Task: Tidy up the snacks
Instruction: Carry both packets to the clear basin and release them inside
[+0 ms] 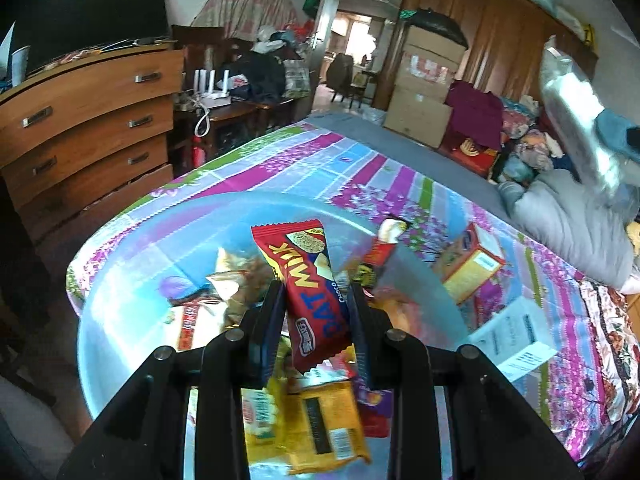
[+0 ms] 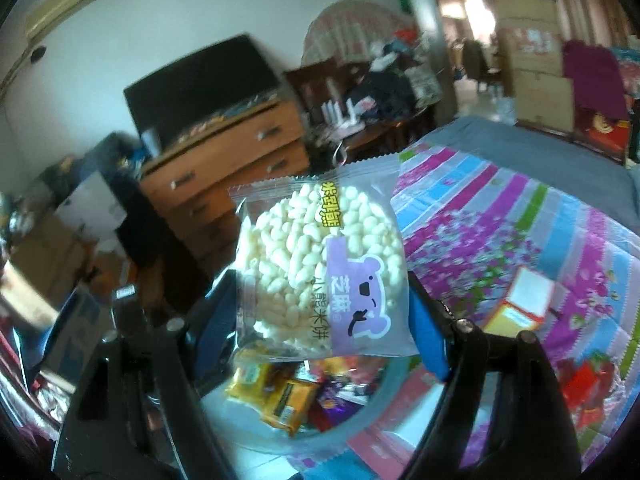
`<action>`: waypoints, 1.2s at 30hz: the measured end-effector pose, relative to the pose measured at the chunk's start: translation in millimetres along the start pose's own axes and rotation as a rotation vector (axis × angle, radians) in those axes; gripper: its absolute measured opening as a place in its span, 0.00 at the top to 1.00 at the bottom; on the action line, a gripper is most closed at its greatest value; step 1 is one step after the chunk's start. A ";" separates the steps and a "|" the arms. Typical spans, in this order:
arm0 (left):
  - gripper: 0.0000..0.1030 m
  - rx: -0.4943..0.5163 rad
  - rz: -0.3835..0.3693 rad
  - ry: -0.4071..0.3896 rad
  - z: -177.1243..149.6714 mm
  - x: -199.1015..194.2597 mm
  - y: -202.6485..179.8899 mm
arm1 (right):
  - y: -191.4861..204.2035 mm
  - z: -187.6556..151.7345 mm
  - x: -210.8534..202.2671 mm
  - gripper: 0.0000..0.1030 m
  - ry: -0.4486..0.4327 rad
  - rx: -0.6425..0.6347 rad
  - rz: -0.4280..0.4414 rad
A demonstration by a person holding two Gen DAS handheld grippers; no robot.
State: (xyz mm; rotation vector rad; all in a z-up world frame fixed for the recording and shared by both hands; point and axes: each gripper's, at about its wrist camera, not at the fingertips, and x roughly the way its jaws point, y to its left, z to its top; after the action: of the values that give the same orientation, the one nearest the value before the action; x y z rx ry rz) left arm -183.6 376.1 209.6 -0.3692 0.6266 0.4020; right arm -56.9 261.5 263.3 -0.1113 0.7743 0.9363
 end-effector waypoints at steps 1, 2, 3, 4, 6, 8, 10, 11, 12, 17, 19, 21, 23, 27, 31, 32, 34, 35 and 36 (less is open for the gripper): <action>0.69 -0.003 0.011 0.002 1.1 1.2 5.1 | 5.8 -1.8 8.3 0.23 0.021 -0.006 0.007; 0.69 -0.005 0.018 0.003 2.5 1.6 8.3 | 9.4 -4.3 16.6 0.23 0.040 -0.011 0.014; 0.69 -0.007 0.023 0.004 4.5 2.2 11.5 | 15.1 -6.5 21.0 0.23 0.057 -0.016 0.021; 0.69 -0.009 0.028 0.006 5.2 3.2 13.7 | 18.4 -7.1 25.1 0.23 0.068 -0.019 0.024; 0.69 -0.009 0.037 0.011 6.8 5.6 17.8 | 24.7 -12.0 35.2 0.23 0.095 -0.030 0.031; 0.69 -0.004 0.045 0.011 7.2 5.3 19.6 | 26.9 -15.6 41.8 0.23 0.112 -0.033 0.034; 0.69 -0.003 0.046 0.012 8.6 8.3 20.5 | 26.1 -17.7 46.9 0.23 0.125 -0.030 0.035; 0.69 -0.003 0.045 0.013 8.5 8.8 21.1 | 27.2 -18.7 49.5 0.23 0.129 -0.028 0.034; 0.69 -0.002 0.045 0.015 8.0 9.9 21.5 | 26.6 -18.8 50.6 0.23 0.132 -0.027 0.033; 0.69 -0.004 0.047 0.022 7.3 11.7 22.3 | 26.4 -21.0 55.2 0.23 0.145 -0.024 0.025; 0.69 -0.006 0.048 0.025 7.5 12.6 23.5 | 26.0 -20.9 56.6 0.23 0.146 -0.024 0.024; 0.69 -0.008 0.049 0.027 7.1 13.3 24.4 | 26.1 -21.1 56.3 0.23 0.146 -0.024 0.025; 0.69 -0.007 0.050 0.029 7.2 13.8 24.1 | 26.2 -21.1 56.4 0.22 0.147 -0.025 0.025; 0.69 -0.007 0.056 0.037 6.9 16.4 24.6 | 24.3 -21.9 58.5 0.22 0.151 -0.021 0.026; 0.68 -0.016 0.069 0.051 5.5 20.2 27.2 | 21.9 -24.6 66.1 0.21 0.167 -0.017 0.028; 0.68 -0.016 0.075 0.051 5.7 20.2 27.3 | 22.2 -25.0 67.5 0.21 0.170 -0.019 0.029; 0.64 -0.017 0.088 0.052 5.0 20.4 28.3 | 23.9 -25.1 69.3 0.20 0.172 -0.023 0.025; 0.60 -0.017 0.093 0.054 4.6 20.9 29.2 | 24.6 -25.1 69.9 0.18 0.171 -0.022 0.029; 0.51 -0.018 0.104 0.051 4.3 20.7 29.4 | 25.4 -25.1 70.1 0.16 0.170 -0.023 0.028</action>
State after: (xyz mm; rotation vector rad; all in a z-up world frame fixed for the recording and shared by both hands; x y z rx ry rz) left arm -179.9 408.5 193.6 -0.3665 0.6945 0.4990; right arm -65.5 314.7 205.9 -0.2026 0.9237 0.9715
